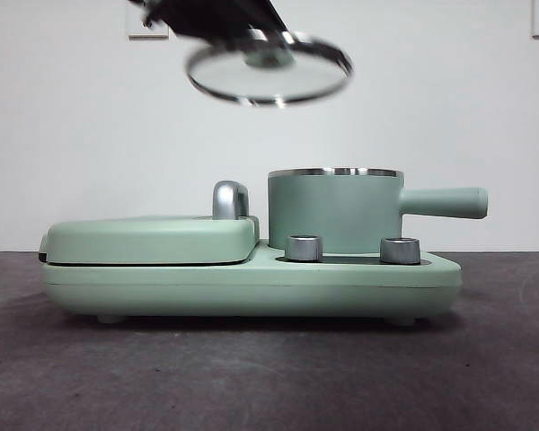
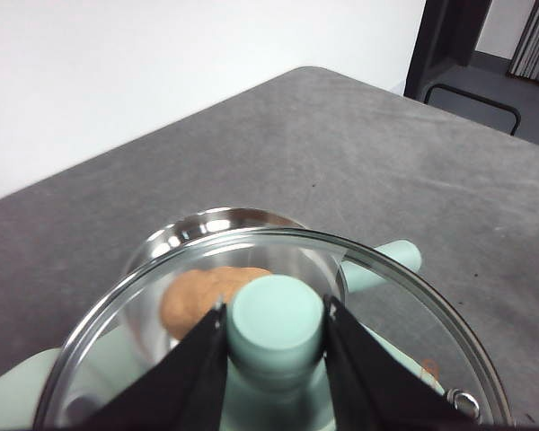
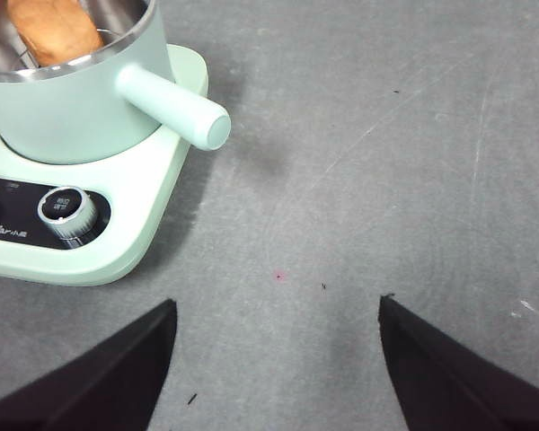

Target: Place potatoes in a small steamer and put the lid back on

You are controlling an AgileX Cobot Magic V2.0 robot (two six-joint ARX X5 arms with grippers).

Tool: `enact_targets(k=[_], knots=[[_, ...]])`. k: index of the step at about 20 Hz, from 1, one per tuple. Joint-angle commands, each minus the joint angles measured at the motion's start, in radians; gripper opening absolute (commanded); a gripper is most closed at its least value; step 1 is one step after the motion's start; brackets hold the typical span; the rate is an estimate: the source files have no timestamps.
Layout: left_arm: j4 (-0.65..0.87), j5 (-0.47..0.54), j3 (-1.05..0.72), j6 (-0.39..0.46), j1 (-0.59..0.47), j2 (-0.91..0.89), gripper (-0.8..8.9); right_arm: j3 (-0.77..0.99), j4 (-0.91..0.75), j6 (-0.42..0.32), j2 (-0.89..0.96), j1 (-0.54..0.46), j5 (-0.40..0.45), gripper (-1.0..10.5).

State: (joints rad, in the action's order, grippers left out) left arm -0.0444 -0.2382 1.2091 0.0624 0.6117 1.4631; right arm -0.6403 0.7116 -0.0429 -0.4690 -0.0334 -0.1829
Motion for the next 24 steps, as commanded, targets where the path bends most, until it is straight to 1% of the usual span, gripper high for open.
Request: enact_targets(k=[1,6,8,10,15,17,24], knots=[[0.090,-0.001,0.080,0.002,0.020,0.101,0.14,-0.002,-0.003,0.017,-0.005,0.002,0.000,3.5],[0.152,0.004,0.216,0.014,0.028,0.307,0.14,-0.002,-0.003,0.016,-0.006,0.037,0.000,3.5],[0.185,0.006,0.251,0.035,0.028,0.364,0.15,-0.002,-0.003,0.016,-0.006,0.048,0.000,3.5],[0.232,0.006,0.267,0.035,0.029,0.409,0.15,-0.002,-0.003,0.015,-0.006,0.057,0.000,3.5],[0.310,0.028,0.269,0.042,0.028,0.453,0.15,-0.002,0.002,0.015,-0.006,0.059,0.000,3.5],[0.311,0.029,0.269,0.060,0.028,0.461,0.14,-0.002,0.001,0.014,-0.006,0.059,0.000,3.5],[0.258,0.029,0.269,0.060,0.027,0.472,0.15,-0.002,0.000,0.010,-0.006,0.058,0.001,3.5]])
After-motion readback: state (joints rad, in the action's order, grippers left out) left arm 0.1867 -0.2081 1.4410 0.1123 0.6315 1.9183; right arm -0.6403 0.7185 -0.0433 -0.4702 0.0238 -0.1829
